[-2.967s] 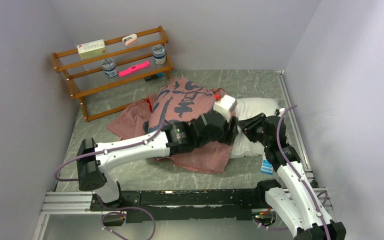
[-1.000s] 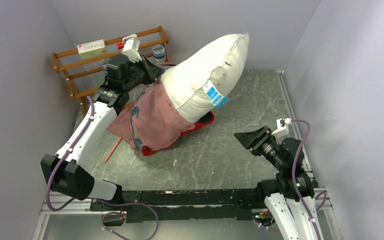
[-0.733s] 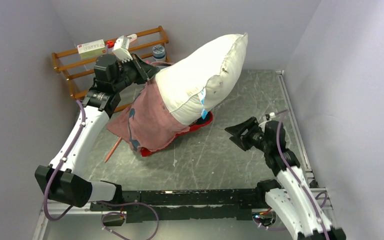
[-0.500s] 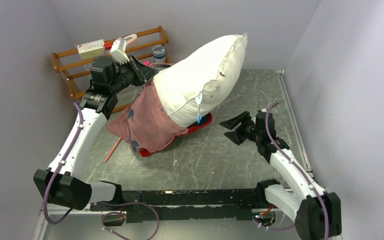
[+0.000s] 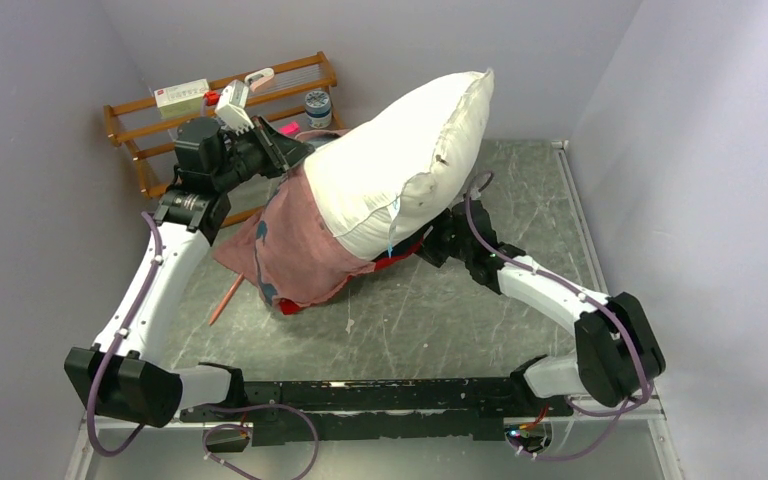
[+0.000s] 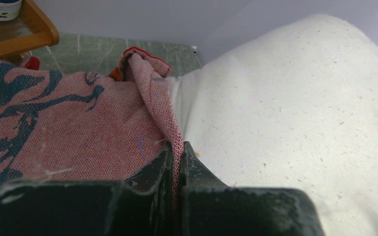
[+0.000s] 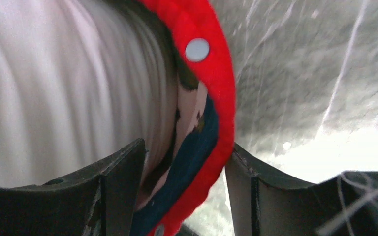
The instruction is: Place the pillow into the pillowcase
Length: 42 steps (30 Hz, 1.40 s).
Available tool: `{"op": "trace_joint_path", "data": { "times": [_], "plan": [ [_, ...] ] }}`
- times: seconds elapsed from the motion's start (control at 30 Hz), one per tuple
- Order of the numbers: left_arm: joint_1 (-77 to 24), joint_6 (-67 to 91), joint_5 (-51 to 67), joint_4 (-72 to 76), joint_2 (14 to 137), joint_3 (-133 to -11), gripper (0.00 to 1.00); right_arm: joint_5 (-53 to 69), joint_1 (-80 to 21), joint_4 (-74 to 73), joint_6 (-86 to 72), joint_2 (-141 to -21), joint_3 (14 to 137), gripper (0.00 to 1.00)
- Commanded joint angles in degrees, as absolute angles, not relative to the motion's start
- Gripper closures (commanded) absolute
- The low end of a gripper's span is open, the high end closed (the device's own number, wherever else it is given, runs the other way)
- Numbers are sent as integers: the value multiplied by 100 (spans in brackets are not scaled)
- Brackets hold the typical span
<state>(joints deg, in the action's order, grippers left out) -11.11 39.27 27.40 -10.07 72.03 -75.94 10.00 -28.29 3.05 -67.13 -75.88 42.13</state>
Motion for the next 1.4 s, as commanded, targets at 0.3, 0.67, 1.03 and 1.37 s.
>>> {"op": "trace_joint_path", "data": {
  "times": [0.3,0.67,1.03,1.37],
  "plan": [
    [-976,4105,3401,-587,6861,-7536,76,278,-2921,882,-6548,-7555,4432,100],
    [-976,2791,4014,-1908,6978,-7940,47,234,-2969,1517,-5914,-6867,4674,100],
    [-984,1856,3806,-3033,7142,-8384,31,598,-3138,1663,-5933,-6935,4926,100],
    [-984,1991,3803,-2826,7285,-8315,93,316,-3341,1327,-5830,-7136,5365,100]
  ]
}}
